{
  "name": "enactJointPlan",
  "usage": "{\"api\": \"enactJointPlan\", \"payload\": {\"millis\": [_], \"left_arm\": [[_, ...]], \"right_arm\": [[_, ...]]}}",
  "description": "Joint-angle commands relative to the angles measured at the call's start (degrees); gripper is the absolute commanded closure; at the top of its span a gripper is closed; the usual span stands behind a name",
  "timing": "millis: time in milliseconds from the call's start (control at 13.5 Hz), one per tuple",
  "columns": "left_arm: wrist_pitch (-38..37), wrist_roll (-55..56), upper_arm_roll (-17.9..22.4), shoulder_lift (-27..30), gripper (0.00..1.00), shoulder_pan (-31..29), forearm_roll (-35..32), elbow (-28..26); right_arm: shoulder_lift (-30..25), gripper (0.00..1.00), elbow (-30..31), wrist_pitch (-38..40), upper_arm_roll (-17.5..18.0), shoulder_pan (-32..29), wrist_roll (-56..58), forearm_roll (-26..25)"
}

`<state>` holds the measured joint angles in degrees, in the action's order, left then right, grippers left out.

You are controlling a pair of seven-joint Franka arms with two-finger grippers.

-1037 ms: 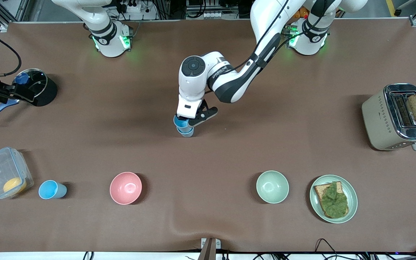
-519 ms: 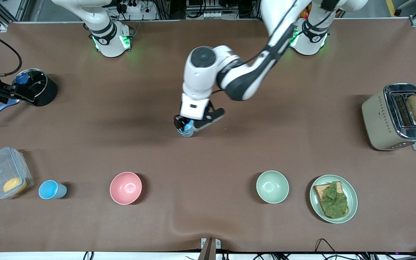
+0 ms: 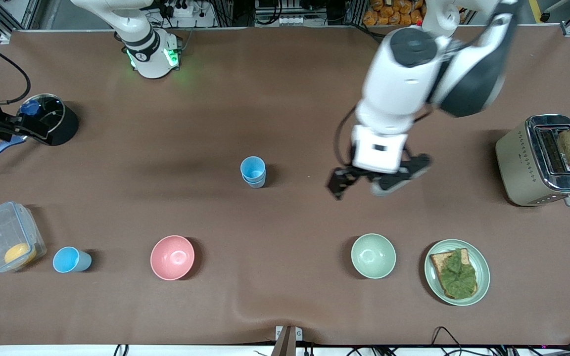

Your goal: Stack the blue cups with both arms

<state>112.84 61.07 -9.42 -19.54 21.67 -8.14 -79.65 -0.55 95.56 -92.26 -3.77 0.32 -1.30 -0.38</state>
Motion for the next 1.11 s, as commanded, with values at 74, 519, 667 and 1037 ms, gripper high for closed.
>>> {"api": "enactJointPlan", "payload": {"millis": [74,519,667,1037], "left_arm": [[-5.4,-18.1,-1.0,7.0,0.0,-8.5,1.4,-6.1],[-5.5,-43.2,-1.0,19.3,0.0,-20.1,3.0,-21.1],[-6.1,-47.9,-1.0,20.9,0.0,-22.3,3.0,-21.9],[-15.3,-48.8,-0.6,19.7,0.0,-22.3,2.8,-12.5]], "right_arm": [[-0.5,0.0,-0.1,0.8,0.3,-0.1,0.4,-1.1],[-0.4,0.0,-0.1,1.1,0.3,-0.1,0.4,-1.1],[-0.5,0.0,-0.1,1.2,0.3,-0.1,0.4,-1.0],[-0.5,0.0,-0.1,1.3,0.3,-0.1,0.4,-1.0]]}}
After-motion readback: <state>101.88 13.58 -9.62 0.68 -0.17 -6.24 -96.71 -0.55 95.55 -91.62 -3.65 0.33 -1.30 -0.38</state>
